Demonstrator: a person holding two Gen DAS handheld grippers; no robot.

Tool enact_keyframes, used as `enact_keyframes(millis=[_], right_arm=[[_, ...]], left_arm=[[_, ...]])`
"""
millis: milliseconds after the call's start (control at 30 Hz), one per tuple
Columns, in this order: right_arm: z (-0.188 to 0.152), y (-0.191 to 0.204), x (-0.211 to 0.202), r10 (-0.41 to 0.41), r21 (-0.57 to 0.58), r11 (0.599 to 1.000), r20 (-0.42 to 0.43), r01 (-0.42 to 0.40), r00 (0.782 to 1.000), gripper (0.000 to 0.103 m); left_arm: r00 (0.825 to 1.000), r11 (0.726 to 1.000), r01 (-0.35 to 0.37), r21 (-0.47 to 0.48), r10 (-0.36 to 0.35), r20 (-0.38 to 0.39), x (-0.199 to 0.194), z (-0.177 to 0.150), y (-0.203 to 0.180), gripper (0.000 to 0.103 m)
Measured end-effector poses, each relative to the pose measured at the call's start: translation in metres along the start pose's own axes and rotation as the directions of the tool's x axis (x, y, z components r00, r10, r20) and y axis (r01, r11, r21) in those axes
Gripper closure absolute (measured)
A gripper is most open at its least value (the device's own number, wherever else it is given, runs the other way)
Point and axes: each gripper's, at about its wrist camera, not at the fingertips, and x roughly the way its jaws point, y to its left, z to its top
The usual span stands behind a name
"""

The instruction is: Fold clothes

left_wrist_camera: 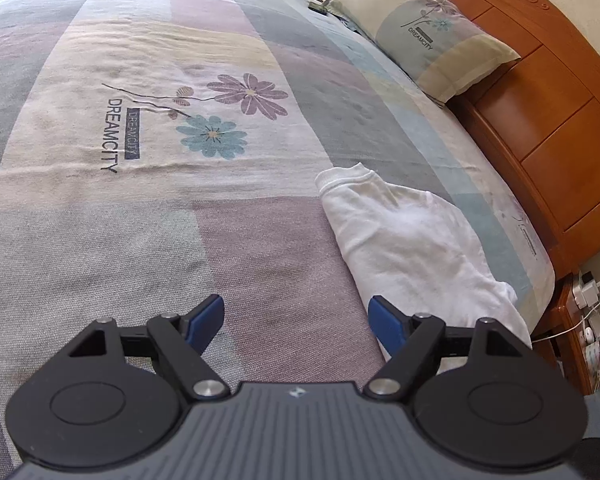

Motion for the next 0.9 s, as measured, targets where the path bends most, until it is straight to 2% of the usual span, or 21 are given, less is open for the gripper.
enact_keyframes(millis=[100, 200, 267, 300, 367, 433, 500, 600, 667, 767, 833, 900], right_arm=[[0.002, -0.003, -0.030, -0.019, -0.012, 1.000, 0.096, 0.021, 0.995, 0.000], [0.014, -0.026, -0.062, -0.098, 0.062, 0.995, 0.257, 0.084, 0.961, 0.000], [0.019, -0.049, -0.068, -0.126, 0.146, 0.986, 0.315, 0.084, 0.941, 0.000], [0.020, -0.061, -0.065, -0.145, 0.175, 0.980, 0.320, 0.092, 0.936, 0.000], [0.016, -0.084, -0.058, -0.235, 0.223, 0.959, 0.285, 0.174, 0.929, 0.000], [0.008, -0.107, -0.049, -0.268, 0.258, 0.943, 0.214, 0.210, 0.940, 0.000], [-0.006, -0.128, -0.047, -0.227, 0.303, 0.939, 0.194, 0.161, 0.955, 0.000], [-0.004, -0.135, -0.061, -0.138, 0.281, 0.956, 0.187, 0.082, 0.973, 0.000], [0.008, -0.130, -0.075, -0.095, 0.206, 0.977, 0.220, 0.049, 0.971, 0.000], [0.034, -0.118, -0.096, -0.014, 0.024, 1.000, 0.278, 0.008, 0.961, 0.000], [0.050, -0.116, -0.094, 0.049, -0.077, 0.997, 0.284, -0.028, 0.957, 0.000], [0.060, -0.123, -0.078, 0.068, -0.102, 0.994, 0.236, -0.044, 0.969, 0.000]], left_arm=[[0.999, 0.999, 0.037, -0.010, -0.037, -0.008, 0.007, 0.004, 0.000, 0.024], [0.998, 0.998, 0.059, -0.005, -0.059, -0.016, 0.017, 0.010, -0.009, 0.024], [0.997, 0.997, 0.077, 0.019, -0.077, -0.008, 0.022, 0.012, -0.022, 0.024], [0.995, 0.995, 0.101, 0.026, -0.101, -0.003, 0.023, 0.012, -0.028, 0.024], [0.989, 0.988, 0.148, 0.039, -0.149, 0.006, 0.026, 0.014, -0.040, 0.024], [0.984, 0.984, 0.176, 0.038, -0.176, 0.004, 0.033, 0.018, -0.051, 0.024], [0.986, 0.984, 0.167, 0.057, -0.168, 0.005, 0.038, 0.024, -0.066, 0.024], [0.989, 0.986, 0.146, 0.082, -0.148, 0.025, 0.047, 0.033, -0.088, 0.022], [0.990, 0.988, 0.135, 0.075, -0.138, 0.033, 0.056, 0.040, -0.104, 0.022], [0.995, 0.992, 0.091, 0.087, -0.094, 0.033, 0.069, 0.050, -0.123, 0.022], [0.997, 0.993, 0.063, 0.105, -0.066, 0.027, 0.074, 0.056, -0.135, 0.022], [0.998, 0.993, 0.052, 0.109, -0.054, 0.011, 0.080, 0.060, -0.141, 0.022]])
